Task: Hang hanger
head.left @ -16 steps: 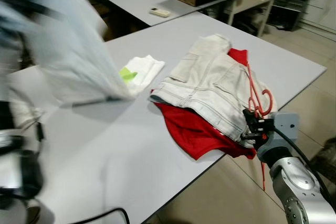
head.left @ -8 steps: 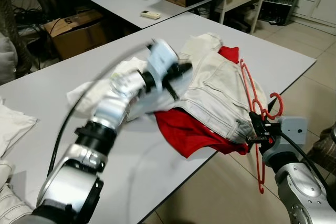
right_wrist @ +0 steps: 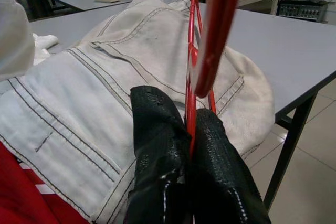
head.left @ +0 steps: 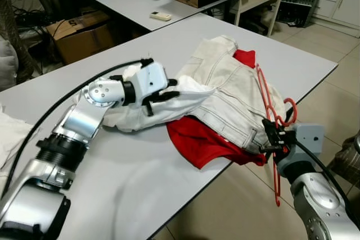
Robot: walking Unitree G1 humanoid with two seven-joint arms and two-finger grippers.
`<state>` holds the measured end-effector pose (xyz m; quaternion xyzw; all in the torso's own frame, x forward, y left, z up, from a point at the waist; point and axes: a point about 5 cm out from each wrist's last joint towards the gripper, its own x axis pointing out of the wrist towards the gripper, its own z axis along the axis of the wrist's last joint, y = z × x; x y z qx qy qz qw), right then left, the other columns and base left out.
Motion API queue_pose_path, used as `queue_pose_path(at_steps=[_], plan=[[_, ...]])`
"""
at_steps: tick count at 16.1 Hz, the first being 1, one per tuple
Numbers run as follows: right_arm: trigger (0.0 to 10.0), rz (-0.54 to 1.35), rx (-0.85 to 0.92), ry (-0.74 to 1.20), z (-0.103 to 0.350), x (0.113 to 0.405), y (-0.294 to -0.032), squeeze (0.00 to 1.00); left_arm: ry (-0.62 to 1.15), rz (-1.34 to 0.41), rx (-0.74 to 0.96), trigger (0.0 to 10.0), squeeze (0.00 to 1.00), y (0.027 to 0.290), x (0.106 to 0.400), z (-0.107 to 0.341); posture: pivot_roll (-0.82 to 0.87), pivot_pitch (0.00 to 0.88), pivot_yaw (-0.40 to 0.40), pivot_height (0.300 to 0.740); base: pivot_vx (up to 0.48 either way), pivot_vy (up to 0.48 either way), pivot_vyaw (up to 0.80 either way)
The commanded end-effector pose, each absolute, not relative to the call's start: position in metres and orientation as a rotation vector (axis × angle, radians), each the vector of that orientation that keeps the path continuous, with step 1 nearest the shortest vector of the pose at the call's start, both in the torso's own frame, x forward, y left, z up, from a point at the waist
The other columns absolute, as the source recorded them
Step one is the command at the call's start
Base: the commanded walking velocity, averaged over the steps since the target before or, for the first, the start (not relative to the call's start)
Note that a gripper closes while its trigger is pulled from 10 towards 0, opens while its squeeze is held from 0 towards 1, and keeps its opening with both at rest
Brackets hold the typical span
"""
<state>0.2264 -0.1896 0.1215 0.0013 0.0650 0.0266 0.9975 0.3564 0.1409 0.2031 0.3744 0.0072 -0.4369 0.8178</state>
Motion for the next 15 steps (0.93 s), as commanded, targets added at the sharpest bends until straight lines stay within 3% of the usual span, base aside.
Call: queue_pose_path(at_steps=[1,4,5,10,15], plan=[[10.0,0.062,0.007,0.134,0.121,0.228,-0.188,0.00,0.013,-0.758,0.876,10.0,1.00,0.157,0.372,0.214,-0.21,0.000,0.106,0.719,0.000,0.000,0.00],[10.0,0.050,0.008,0.133,0.121,0.226,-0.190,0.00,0.092,-0.597,0.880,10.0,1.00,0.180,0.383,0.209,-0.21,0.000,0.112,0.719,0.000,0.000,0.00],[10.0,0.049,0.008,0.133,0.121,0.226,-0.190,0.00,0.170,-0.631,0.908,10.0,0.00,0.188,0.379,0.194,-0.21,0.000,0.112,0.719,0.000,0.000,0.00],[10.0,0.048,0.007,0.129,0.122,0.227,-0.190,0.00,0.337,-0.900,0.843,10.0,0.00,0.210,0.348,0.164,-0.22,0.000,0.112,0.719,0.000,0.000,0.00],[10.0,0.066,0.006,0.141,0.120,0.227,-0.189,0.00,0.327,-1.052,0.615,10.0,0.00,0.235,0.296,0.184,-0.19,0.000,0.085,0.719,0.000,0.000,0.00]])
